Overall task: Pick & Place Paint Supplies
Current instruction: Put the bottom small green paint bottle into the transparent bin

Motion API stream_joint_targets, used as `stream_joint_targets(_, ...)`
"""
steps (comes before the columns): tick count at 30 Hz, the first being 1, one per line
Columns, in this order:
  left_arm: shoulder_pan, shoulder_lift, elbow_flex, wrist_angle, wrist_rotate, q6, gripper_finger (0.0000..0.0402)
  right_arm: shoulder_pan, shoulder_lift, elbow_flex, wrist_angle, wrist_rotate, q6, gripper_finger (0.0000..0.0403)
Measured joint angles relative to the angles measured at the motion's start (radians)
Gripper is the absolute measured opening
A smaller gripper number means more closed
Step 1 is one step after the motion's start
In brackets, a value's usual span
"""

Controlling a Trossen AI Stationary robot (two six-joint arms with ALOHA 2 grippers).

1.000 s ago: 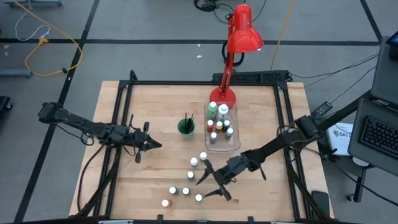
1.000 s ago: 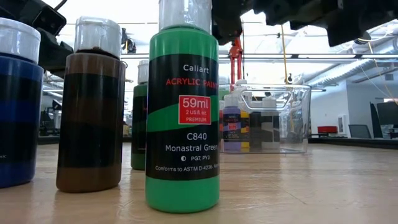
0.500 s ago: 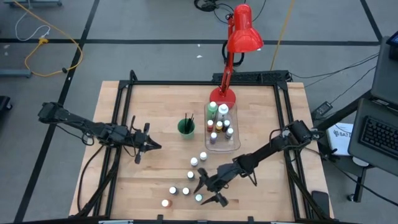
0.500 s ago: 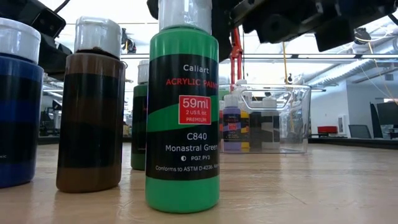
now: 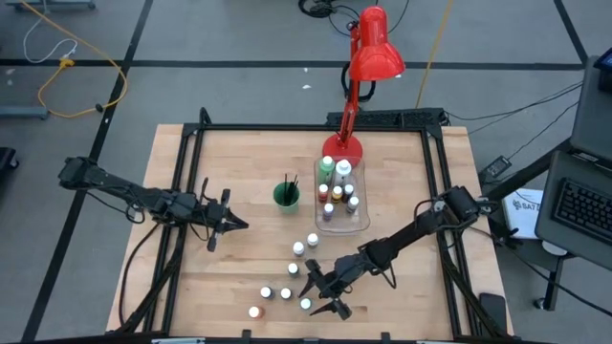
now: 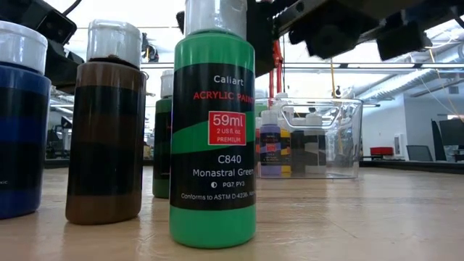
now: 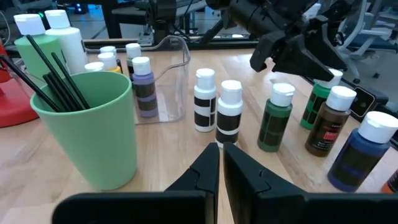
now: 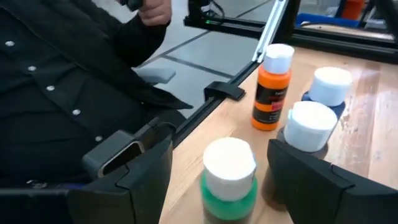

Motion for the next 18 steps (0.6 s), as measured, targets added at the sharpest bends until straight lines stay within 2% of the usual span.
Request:
stream_joint_targets(6,0.000,0.000,0.000,0.000,0.000,0.000,0.0024,-0.006,0.058,0.001,0.076,-0.003,-0.003,0.0258)
stream_joint_targets(18,0.000,0.000,0.000,-0.016,0.000,0.000,0.0024,-0.007,0.062,0.001,0.104,-0.006,-0.034,0.0252)
